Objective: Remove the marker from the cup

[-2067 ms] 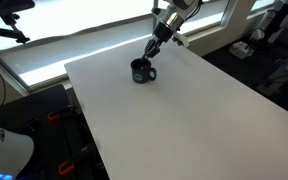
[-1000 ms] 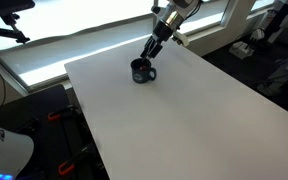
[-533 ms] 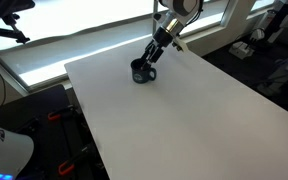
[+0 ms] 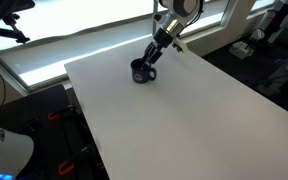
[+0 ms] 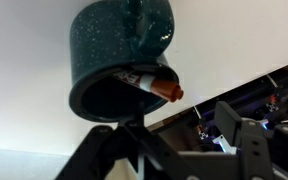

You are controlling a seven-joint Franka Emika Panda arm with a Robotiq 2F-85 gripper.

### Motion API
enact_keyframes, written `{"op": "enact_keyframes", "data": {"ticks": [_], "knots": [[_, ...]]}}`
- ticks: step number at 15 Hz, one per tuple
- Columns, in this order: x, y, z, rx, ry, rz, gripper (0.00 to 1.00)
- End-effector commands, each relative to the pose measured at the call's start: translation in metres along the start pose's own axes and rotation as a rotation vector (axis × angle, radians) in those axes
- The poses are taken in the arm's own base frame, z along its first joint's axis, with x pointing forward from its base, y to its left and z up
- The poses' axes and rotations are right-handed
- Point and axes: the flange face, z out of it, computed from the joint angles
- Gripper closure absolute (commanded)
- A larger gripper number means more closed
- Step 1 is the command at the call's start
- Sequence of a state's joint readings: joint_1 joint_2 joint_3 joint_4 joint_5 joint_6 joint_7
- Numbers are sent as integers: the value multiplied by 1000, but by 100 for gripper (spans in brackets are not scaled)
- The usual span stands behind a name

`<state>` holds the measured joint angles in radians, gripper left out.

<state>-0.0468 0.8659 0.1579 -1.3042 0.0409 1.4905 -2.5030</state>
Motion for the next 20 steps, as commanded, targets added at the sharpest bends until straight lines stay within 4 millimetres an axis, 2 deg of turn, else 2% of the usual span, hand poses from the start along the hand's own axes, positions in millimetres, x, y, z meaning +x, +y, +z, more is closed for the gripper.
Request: {"op": "enact_keyframes", "data": {"ticks": [1, 10, 11, 12, 13, 14, 16, 17, 19, 20], "knots": [[1, 1, -5, -9, -1, 14, 1], [-12, -9, 2, -12, 7, 36, 1], [-13, -10, 2, -13, 9, 39, 3], [-15, -12, 3, -14, 9, 42, 11], [-16, -12, 4, -14, 11, 42, 28], [-16, -12, 4, -14, 12, 43, 31], [-16, -13, 4, -16, 13, 43, 48], [-16, -12, 4, -16, 12, 43, 52], [-16, -12, 5, -15, 11, 43, 54], [-16, -12, 4, -15, 11, 44, 43]]}}
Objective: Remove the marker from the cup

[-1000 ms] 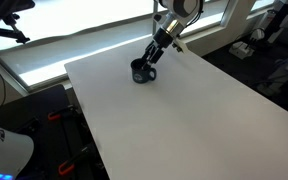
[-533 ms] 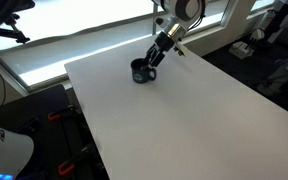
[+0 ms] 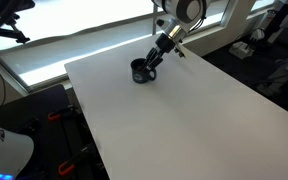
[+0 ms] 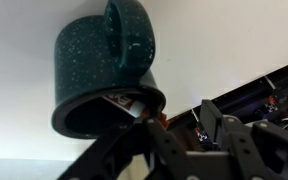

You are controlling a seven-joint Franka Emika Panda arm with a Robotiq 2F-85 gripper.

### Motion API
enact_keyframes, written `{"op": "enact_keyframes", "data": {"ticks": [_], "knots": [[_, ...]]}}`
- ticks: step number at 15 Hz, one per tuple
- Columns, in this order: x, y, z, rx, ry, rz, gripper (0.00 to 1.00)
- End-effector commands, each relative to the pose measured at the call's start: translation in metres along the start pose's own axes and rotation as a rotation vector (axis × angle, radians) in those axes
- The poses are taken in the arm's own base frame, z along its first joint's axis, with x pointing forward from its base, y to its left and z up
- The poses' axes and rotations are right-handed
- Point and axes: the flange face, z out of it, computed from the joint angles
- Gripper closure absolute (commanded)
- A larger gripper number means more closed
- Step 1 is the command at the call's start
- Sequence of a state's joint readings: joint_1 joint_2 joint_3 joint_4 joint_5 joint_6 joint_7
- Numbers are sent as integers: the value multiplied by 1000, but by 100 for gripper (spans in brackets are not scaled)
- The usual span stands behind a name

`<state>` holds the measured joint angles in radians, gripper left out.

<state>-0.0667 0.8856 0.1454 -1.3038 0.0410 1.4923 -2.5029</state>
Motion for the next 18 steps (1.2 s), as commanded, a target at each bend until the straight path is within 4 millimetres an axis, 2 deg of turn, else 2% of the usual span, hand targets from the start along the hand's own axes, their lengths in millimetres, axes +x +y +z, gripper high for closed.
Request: {"op": "enact_keyframes", "data": {"ticks": [1, 2, 3, 6, 17, 18], "knots": [[1, 2, -5, -13, -7, 14, 29], [2, 2, -5, -14, -7, 13, 28], [2, 3, -5, -14, -7, 9, 22], [4, 5, -6, -10, -9, 2, 0], [14, 21, 1, 14, -1, -26, 0], [15, 22, 2, 17, 1, -28, 5]]}}
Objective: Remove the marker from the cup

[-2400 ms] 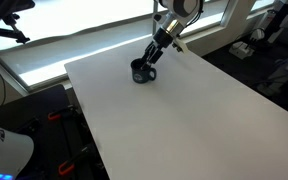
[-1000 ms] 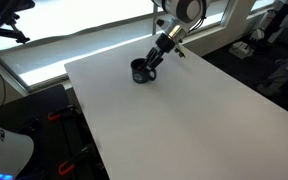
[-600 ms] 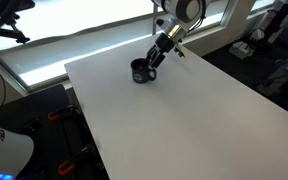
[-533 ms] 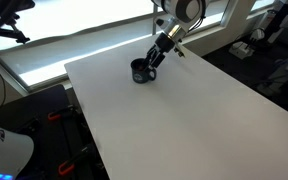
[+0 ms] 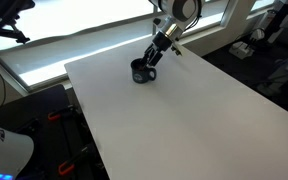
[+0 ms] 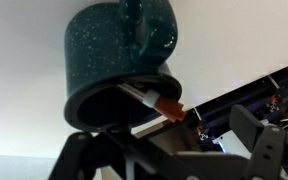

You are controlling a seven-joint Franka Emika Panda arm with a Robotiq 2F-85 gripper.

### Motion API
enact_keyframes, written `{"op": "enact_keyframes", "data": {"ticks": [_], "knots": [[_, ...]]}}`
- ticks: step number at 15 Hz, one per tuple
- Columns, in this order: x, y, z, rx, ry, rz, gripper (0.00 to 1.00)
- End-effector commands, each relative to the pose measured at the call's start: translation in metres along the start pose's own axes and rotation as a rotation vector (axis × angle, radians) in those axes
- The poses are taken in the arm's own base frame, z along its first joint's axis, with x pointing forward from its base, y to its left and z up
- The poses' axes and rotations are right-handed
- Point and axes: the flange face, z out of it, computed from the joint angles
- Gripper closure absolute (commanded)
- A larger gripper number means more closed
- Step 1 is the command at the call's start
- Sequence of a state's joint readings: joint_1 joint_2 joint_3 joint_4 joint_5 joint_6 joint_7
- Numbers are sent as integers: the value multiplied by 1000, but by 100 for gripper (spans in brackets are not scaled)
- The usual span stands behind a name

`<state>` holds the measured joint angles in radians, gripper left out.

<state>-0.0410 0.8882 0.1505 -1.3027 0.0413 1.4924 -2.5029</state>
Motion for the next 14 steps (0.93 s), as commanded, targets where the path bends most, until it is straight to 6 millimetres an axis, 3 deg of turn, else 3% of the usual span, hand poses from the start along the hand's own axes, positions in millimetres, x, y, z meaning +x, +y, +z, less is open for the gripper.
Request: {"op": "enact_keyframes", "data": {"ticks": [1, 4, 7, 11, 12, 14], "knots": [[4, 7, -1, 3, 6, -4, 13], [4, 8, 2, 6, 10, -6, 36], [4, 9, 3, 6, 12, -5, 45], [3, 9, 5, 8, 14, -5, 38], [3, 9, 5, 8, 14, -6, 16], [4, 10, 5, 7, 14, -9, 9]]}}
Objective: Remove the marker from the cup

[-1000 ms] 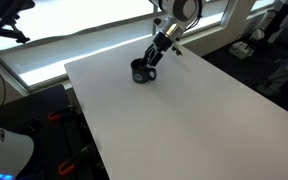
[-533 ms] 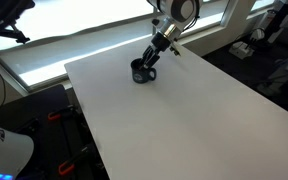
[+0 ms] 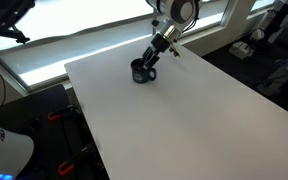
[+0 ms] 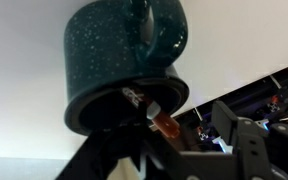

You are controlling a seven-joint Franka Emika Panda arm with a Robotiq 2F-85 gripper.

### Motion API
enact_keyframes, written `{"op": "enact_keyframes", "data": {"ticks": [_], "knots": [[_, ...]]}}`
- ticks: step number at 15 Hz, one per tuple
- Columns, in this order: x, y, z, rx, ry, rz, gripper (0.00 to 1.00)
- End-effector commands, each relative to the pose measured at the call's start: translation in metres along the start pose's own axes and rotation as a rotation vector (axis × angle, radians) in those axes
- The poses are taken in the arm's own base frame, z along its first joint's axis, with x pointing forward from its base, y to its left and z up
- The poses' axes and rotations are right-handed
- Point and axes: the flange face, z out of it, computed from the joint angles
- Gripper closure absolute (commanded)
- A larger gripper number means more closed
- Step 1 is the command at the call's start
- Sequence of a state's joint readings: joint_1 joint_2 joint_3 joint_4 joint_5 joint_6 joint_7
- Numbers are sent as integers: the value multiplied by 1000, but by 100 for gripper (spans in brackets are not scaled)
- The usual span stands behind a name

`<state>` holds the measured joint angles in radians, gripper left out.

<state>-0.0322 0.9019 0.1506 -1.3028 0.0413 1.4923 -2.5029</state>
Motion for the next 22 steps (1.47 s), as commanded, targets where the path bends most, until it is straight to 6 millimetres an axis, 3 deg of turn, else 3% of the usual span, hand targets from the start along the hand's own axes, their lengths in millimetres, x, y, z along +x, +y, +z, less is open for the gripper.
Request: {"op": "enact_keyframes", "data": {"ticks": [1, 2, 4, 8, 13, 18, 22], "knots": [[5, 4, -5, -5, 4, -3, 6], [7, 5, -6, -6, 1, -8, 0], [8, 6, -7, -6, -2, -13, 1], [11, 10, -4, 1, 5, -23, 14], [14, 16, -2, 10, 4, -32, 0], [17, 21, 0, 17, 5, -38, 24], [17, 22, 2, 17, 6, -37, 18]]}}
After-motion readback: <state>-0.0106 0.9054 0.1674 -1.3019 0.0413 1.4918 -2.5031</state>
